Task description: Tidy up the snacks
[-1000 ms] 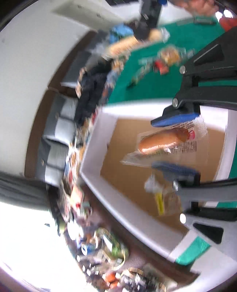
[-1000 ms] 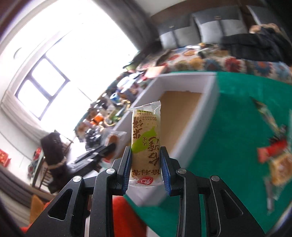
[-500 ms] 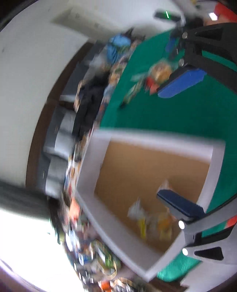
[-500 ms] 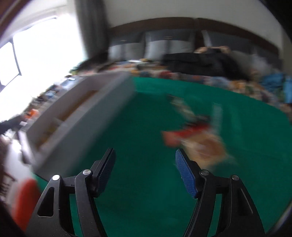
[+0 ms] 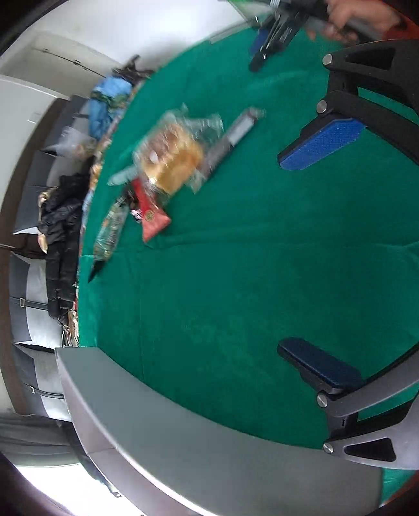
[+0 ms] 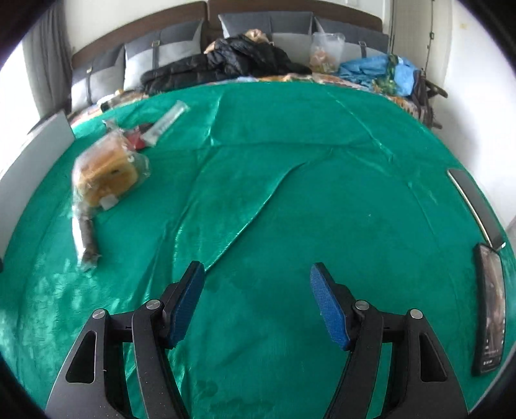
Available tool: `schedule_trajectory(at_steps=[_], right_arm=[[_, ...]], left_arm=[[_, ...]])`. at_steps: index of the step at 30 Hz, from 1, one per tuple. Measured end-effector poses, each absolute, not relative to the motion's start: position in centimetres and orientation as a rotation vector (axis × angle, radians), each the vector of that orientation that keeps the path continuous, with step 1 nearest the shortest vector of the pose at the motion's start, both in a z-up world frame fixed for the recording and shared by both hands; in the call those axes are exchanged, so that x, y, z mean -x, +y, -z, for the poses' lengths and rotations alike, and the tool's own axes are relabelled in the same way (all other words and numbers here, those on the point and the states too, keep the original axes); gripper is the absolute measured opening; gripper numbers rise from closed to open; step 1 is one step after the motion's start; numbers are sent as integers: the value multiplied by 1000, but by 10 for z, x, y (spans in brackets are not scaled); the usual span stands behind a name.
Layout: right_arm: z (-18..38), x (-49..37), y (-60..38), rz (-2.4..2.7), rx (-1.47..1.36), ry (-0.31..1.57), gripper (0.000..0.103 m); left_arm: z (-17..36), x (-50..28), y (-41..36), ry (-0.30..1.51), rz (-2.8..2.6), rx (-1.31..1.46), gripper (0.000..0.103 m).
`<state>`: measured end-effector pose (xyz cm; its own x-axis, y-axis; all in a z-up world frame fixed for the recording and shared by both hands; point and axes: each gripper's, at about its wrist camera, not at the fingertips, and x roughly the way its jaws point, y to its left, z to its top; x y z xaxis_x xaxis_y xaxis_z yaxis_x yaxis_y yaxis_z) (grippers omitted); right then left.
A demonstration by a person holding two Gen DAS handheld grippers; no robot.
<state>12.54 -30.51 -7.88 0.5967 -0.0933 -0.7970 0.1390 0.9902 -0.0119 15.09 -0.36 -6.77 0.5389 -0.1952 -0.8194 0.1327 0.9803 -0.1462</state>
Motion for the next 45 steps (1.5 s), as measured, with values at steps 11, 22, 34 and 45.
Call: schedule_trajectory(at_steps=[11,22,34,45], right_arm=[[83,-126,-288,120,-34,939,86],[85,-128,-287,119,-37,944,90],[85,-128,-287,119,-37,944,90],[85,-128,-287,119,-38,945,90]], left_arm=[[100,-177,-17,948,142,-58,102],[102,-181,-18,953,139,-55,103],[102,-181,-18,953,138,-55,103],[102,-181,-18,953,137,-56,103]])
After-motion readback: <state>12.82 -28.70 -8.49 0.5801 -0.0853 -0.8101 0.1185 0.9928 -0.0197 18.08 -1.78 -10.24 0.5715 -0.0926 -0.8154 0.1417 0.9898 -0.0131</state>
